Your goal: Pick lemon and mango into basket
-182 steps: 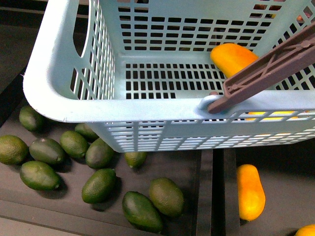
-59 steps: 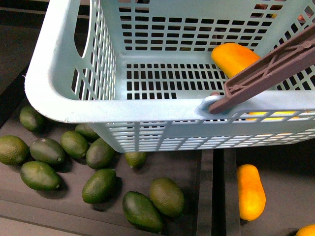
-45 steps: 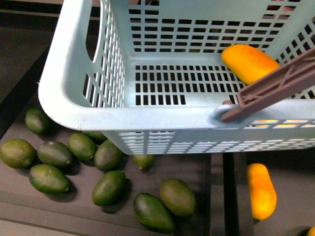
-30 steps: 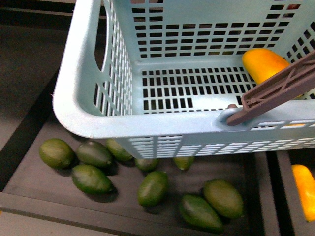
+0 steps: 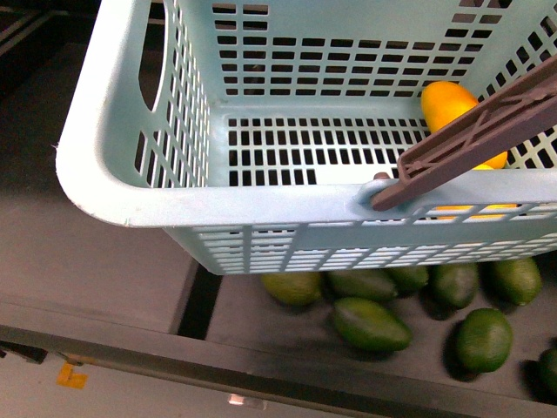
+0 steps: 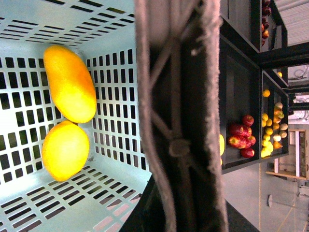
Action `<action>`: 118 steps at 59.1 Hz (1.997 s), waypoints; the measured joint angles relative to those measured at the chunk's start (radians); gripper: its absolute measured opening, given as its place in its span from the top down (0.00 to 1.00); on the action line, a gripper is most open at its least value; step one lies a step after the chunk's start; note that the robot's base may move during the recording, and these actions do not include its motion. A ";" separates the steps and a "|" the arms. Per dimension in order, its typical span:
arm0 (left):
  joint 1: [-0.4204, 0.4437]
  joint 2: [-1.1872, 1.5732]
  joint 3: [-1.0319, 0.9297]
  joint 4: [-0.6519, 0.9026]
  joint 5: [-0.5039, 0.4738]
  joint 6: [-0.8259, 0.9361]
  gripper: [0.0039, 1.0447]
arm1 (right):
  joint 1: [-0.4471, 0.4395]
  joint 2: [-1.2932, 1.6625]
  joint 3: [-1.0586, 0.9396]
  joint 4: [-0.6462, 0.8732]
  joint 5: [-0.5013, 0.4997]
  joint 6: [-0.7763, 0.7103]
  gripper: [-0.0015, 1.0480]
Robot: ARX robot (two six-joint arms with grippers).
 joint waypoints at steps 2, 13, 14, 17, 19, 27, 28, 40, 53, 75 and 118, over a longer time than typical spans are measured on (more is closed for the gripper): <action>0.000 0.000 0.000 0.000 0.003 0.001 0.96 | 0.000 0.001 0.000 0.000 -0.002 0.000 0.08; -0.002 0.000 0.000 0.000 0.001 0.003 0.96 | 0.000 0.001 0.000 0.000 -0.001 0.000 0.08; -0.002 0.000 0.000 0.000 0.000 0.003 0.96 | 0.000 0.001 0.000 0.000 -0.002 0.000 0.08; -0.002 0.000 0.000 0.000 -0.002 0.003 0.96 | 0.000 0.000 0.000 0.000 -0.002 0.000 0.08; -0.002 0.000 0.000 0.000 -0.002 0.003 0.96 | 0.000 0.000 0.000 0.000 -0.002 0.000 0.08; -0.002 0.000 0.000 0.000 -0.009 0.007 0.96 | 0.000 0.001 0.000 0.000 -0.002 0.000 0.08; -0.002 0.000 0.000 0.000 -0.009 0.007 0.96 | 0.000 0.001 0.000 -0.001 -0.002 0.000 0.08; 0.016 0.000 0.000 -0.001 -0.025 0.007 0.96 | -0.003 0.001 -0.001 -0.001 -0.010 0.000 0.08; 0.012 0.000 0.000 -0.001 -0.019 0.016 0.96 | -0.003 0.001 -0.001 -0.001 -0.006 0.000 0.08; 0.034 0.133 0.152 0.030 -0.587 -0.310 0.96 | -0.003 0.001 -0.001 -0.001 -0.005 0.000 0.08; 0.225 0.872 1.043 -0.361 -0.564 -0.628 0.96 | -0.003 0.001 -0.001 -0.001 -0.005 0.000 0.08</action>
